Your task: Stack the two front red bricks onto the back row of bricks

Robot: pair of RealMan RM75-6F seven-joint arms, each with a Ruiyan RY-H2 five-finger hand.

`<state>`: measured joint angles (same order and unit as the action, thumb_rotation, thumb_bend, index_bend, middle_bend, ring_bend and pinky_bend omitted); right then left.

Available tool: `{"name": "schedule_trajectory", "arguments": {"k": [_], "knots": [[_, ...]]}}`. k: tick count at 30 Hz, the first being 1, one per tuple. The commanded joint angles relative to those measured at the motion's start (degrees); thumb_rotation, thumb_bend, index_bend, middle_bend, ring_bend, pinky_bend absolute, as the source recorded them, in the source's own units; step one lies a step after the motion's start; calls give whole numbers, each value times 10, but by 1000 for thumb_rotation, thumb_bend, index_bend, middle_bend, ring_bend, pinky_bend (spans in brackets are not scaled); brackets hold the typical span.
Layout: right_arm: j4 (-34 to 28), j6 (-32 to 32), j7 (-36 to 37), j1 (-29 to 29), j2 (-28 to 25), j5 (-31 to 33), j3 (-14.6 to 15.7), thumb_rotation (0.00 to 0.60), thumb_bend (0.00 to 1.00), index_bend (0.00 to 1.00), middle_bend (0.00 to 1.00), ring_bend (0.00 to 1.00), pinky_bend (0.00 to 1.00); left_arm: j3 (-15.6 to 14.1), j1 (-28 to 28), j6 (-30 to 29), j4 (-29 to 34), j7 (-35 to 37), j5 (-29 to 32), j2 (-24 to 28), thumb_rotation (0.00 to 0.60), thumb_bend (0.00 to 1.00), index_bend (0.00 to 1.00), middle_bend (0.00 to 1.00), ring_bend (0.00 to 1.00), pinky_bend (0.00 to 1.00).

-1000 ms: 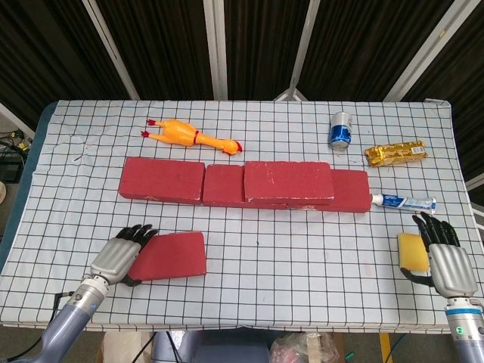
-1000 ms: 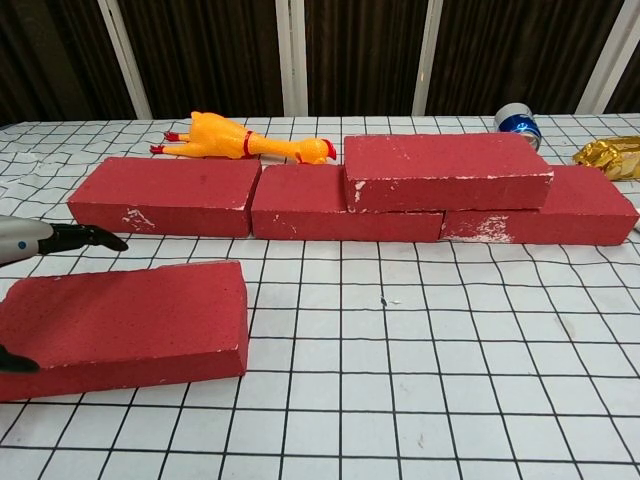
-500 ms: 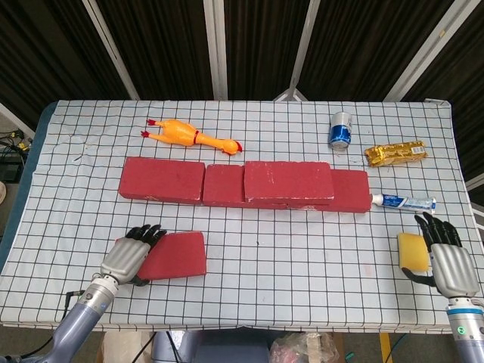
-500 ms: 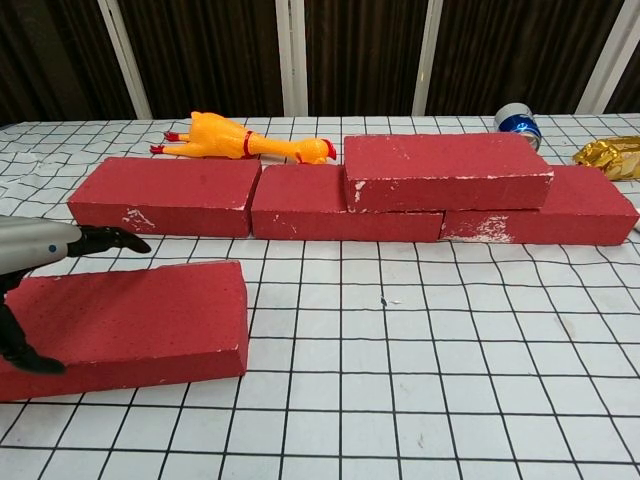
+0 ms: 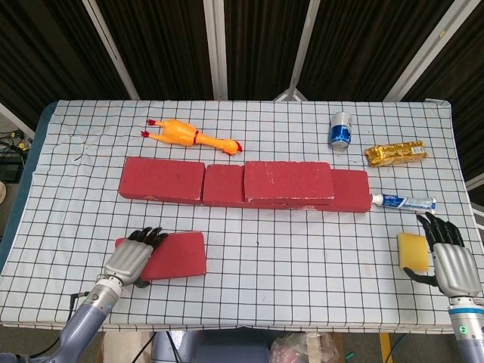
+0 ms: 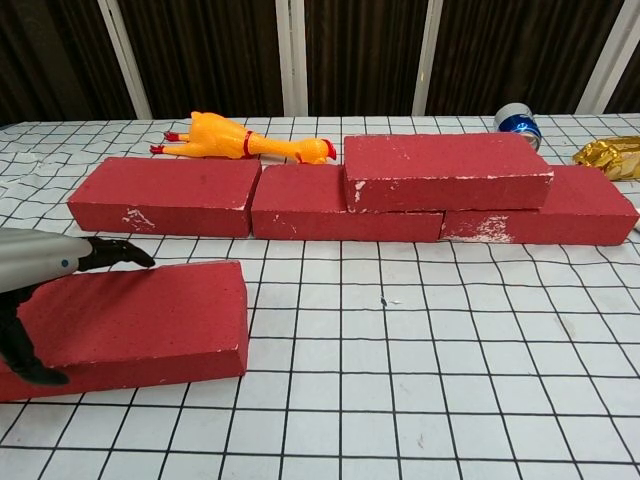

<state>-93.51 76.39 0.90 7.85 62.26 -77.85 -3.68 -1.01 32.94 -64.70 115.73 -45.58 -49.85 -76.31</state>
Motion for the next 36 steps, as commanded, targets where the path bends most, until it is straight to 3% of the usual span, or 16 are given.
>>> {"name": "schedule_trajectory", "arguments": {"k": [1,10,26,36], "knots": [[0,-1,1,0,0,0,0,600,168,28,0,0,0,-1,2,-11,-3,-6,11,-4,600,0,10,0,23,122],[1,-6,-9,2,5,5,-2,600,167,28,0,0,0,-2,9,-16,-12,-5,22,-11,600,0,9,8,31,128],[1,-11,-15,2,7,13,-7,600,167,28,0,0,0,-2,18,-37,-12,-10,33,-17,600,0,38,168,141,219],[-1,-13,-15,2,7,14,-7,600,168,28,0,0,0,14,30,-40,-8,-8,52,-7,600,0,89,255,143,211]]}}
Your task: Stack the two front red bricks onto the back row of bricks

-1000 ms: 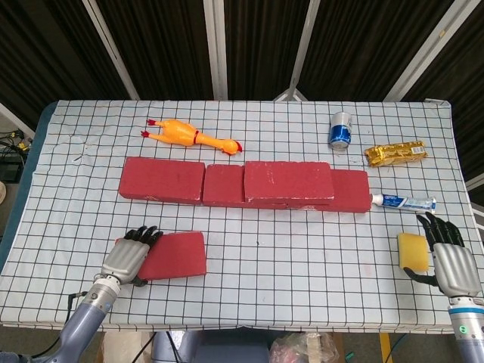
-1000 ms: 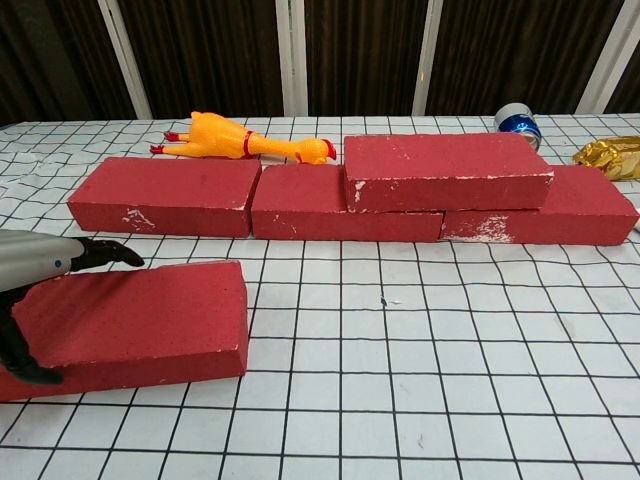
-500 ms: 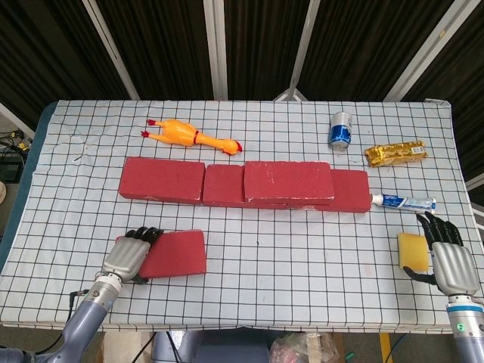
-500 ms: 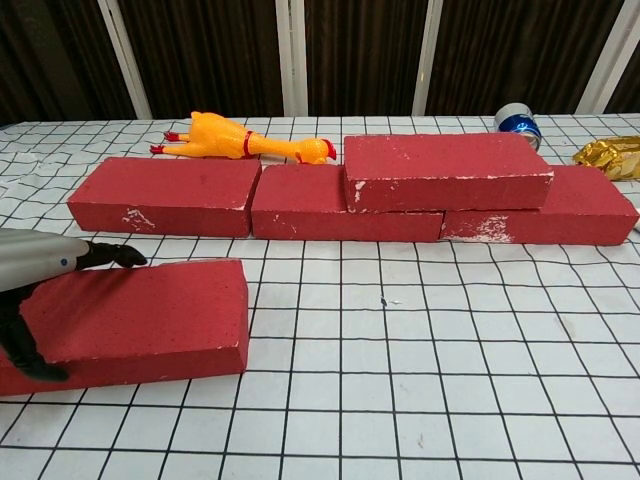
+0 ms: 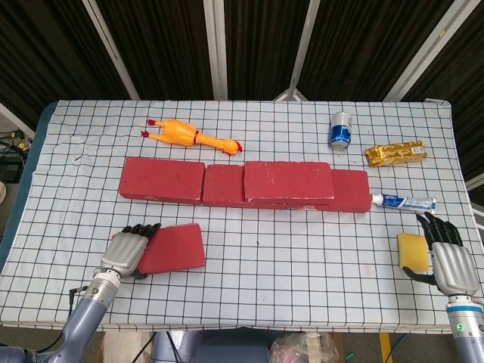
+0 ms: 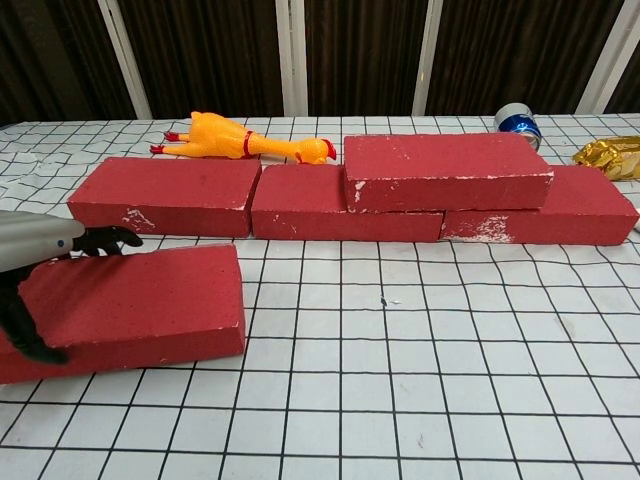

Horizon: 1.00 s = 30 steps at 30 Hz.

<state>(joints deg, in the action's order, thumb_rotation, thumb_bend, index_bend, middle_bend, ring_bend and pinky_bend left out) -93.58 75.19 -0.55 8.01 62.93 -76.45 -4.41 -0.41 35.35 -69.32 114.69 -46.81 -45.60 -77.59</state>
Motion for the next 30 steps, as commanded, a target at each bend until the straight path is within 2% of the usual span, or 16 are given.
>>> {"name": "schedule_trajectory", "arguments": {"k": [1,5,11,13,17,20,25,30], "knots": [[0,-2,0,1,1,0,0,600,168,28,0,0,0,13,9,8,4,9,11,9,600,0,89,255,143,210],[0,-3,-2,1,1,1,0,600,168,28,0,0,0,32,20,18,17,23,1,31,600,0,97,261,143,203],[0,-10,-6,4,3,7,-2,600,168,28,0,0,0,79,66,66,60,33,34,106,600,0,136,284,143,183],[0,-11,-8,4,4,10,-3,600,167,28,0,0,0,92,84,80,70,25,50,129,600,0,141,291,139,171],[1,-13,-11,5,5,17,-5,600,168,28,0,0,0,115,134,125,87,14,123,182,600,0,145,296,135,164],[2,-16,-14,6,6,22,-7,600,168,28,0,0,0,114,178,138,59,-24,161,190,600,0,144,295,129,164],[3,-16,-19,6,8,30,-10,600,168,28,0,0,0,109,220,176,-7,-23,210,167,600,0,141,289,123,163],[6,-16,-27,7,11,40,-13,600,168,28,0,0,0,110,235,220,-94,14,185,138,600,0,141,292,122,163]]}}
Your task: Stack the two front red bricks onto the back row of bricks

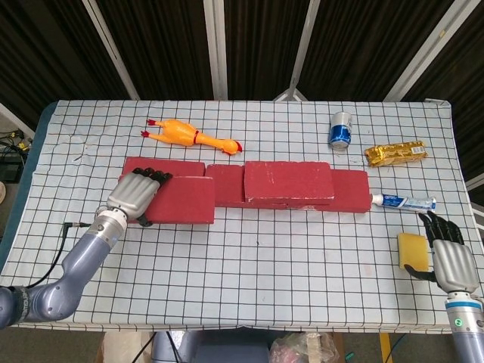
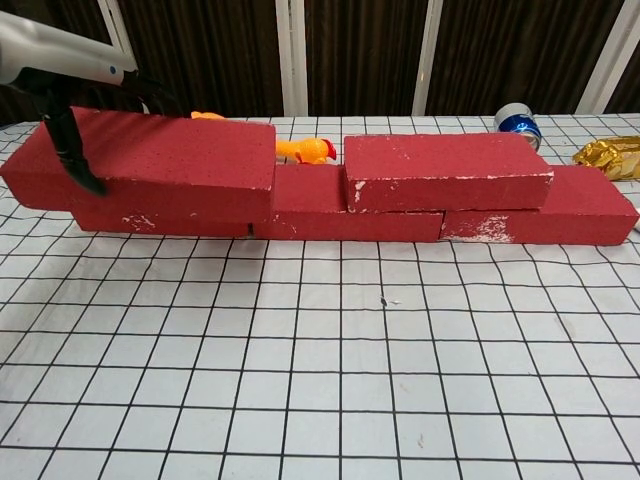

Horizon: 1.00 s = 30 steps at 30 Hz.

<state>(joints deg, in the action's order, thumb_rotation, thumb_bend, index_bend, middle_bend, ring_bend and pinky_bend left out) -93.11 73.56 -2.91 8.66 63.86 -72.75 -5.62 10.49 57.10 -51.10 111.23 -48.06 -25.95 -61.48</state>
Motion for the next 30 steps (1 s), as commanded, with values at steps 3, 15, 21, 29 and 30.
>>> {"name": "schedule_trajectory", "arguments": {"k": [3,15,21,29,30], "knots": [[1,-1,-12,1,5,6,-1,600,167,28,0,0,0,5,19,73,-112,64,-35,-40,600,0,141,291,113,163],[1,-5,-57,6,20,30,-4,600,168,28,0,0,0,55,6,178,-278,266,-157,-107,600,0,150,290,109,150],[4,-7,-74,9,27,46,-8,600,168,28,0,0,0,66,22,258,-345,343,-162,-119,600,0,152,283,103,145],[6,-2,-84,9,30,58,-14,600,168,28,0,0,0,42,67,320,-382,365,-162,-114,600,0,166,285,103,144],[7,-2,-85,9,31,59,-14,600,168,28,0,0,0,40,71,321,-383,366,-162,-113,600,0,170,286,103,144]]}}
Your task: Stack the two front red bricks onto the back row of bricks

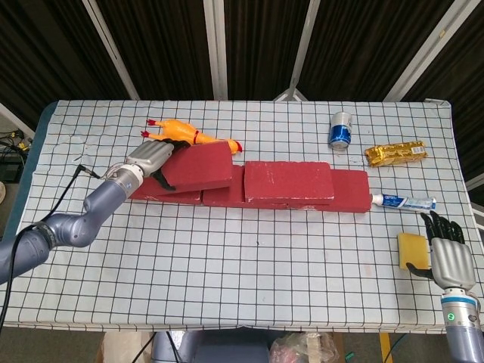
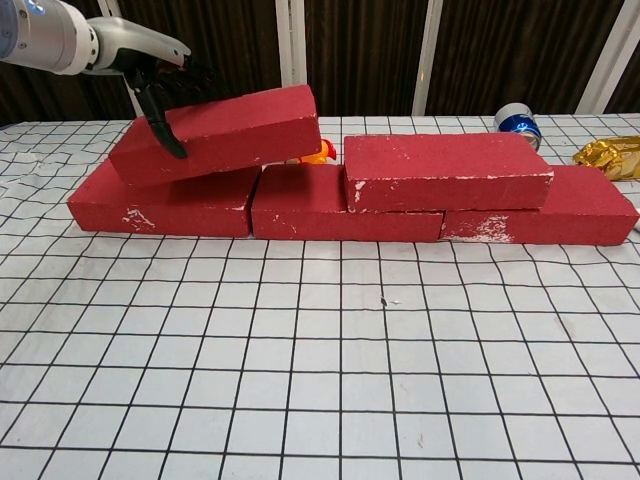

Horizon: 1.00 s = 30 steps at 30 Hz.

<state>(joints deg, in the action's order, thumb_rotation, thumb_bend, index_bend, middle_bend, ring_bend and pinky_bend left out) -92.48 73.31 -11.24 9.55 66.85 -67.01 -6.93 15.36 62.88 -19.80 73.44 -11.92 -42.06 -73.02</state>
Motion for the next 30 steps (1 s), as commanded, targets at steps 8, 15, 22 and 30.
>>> {"name": "schedule_trajectory", "arguments": {"k": [8,15,22,30], "knots": [[2,4,-10,0,4,9,-3,600,168,28,0,0,0,-51,54,-7,-12,-6,7,4,600,0,190,280,103,144],[1,5,-16,-1,6,14,-4,600,168,28,0,0,0,-83,67,-31,-7,-14,6,0,600,0,210,282,103,144],[1,7,-17,-1,7,19,-6,600,168,28,0,0,0,-83,60,-56,0,0,-25,-7,600,0,228,282,103,144],[-2,3,-16,0,6,23,-7,600,168,28,0,0,0,-77,50,-60,-8,29,-55,-21,600,0,230,285,103,144]]}}
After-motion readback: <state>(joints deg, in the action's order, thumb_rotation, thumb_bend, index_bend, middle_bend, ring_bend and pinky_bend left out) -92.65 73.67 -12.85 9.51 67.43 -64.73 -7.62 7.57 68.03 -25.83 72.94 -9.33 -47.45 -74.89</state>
